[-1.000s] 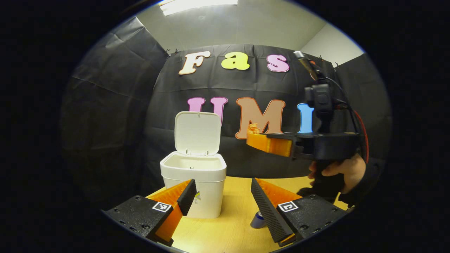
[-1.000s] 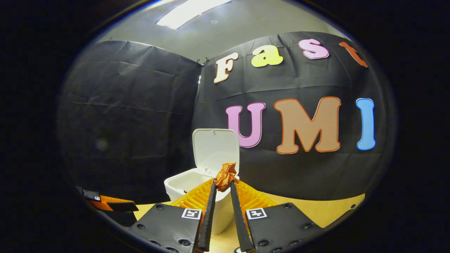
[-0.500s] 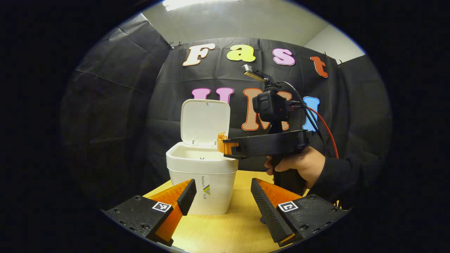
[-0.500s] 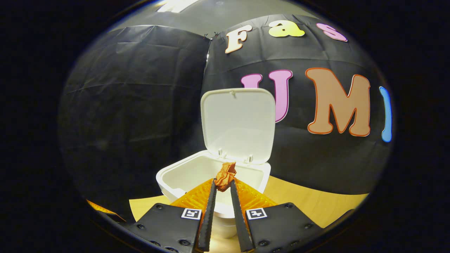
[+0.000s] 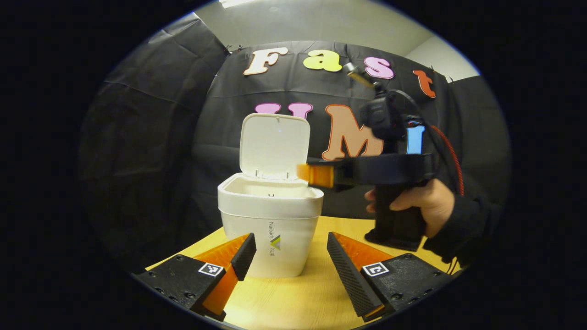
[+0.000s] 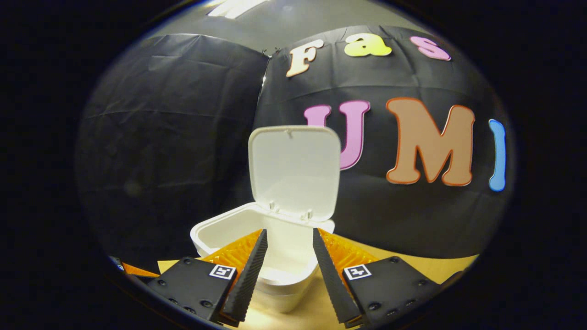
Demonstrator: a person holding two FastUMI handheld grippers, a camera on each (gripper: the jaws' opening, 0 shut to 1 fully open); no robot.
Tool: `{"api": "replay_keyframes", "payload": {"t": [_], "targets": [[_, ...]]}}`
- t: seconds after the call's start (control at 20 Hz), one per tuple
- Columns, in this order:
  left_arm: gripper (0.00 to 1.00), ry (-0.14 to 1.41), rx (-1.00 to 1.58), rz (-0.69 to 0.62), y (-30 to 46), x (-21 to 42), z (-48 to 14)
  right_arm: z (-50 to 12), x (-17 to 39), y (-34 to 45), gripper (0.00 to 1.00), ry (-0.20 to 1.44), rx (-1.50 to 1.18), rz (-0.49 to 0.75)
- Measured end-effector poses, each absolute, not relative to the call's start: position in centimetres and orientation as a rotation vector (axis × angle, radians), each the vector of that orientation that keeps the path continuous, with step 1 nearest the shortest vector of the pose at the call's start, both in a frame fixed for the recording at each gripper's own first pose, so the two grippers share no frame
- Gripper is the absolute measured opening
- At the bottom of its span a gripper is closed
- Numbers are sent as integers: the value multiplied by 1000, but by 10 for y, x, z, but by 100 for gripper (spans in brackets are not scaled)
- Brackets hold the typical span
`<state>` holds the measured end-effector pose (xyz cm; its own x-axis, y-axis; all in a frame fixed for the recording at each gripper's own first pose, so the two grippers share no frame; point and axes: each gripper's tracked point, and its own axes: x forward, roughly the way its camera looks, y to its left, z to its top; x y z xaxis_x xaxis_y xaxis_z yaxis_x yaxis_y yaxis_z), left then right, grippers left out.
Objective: Press the lid of the desktop garbage bin to open it, pick up the crumpled paper on the desktop and throw it into the bin, then pick up the pop can on the desktop and drop it into the bin, and finally close the garbage bin lid.
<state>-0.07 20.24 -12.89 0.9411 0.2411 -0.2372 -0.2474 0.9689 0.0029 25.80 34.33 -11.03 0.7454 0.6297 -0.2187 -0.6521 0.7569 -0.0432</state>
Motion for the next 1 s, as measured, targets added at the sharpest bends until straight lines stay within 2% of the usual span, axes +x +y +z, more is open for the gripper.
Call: {"api": "replay_keyframes", "payload": {"t": [0.05, 0.1, 0.15, 0.2, 0.25, 0.6, 1.0], "targets": [[94, 236, -28, 239, 200, 6, -130, -94, 258, 325, 76, 151, -114, 675], [93, 233, -28, 228, 195, 10, -132, -82, 258, 307, 73, 113, -109, 642], [94, 233, -29, 216, 190, 14, -135, -70, 258, 285, 74, 77, -104, 606], [94, 234, -29, 201, 183, 19, -137, -60, 257, 265, 84, 46, -97, 575], [94, 237, -28, 185, 176, 25, -141, -50, 256, 242, 78, 23, -92, 541], [94, 268, -15, 39, 106, 61, -174, -36, 244, 76, 81, -7, -75, 264], [94, 372, -4, -71, 41, 76, -236, -76, 210, -48, 82, 87, -56, 43]]}}
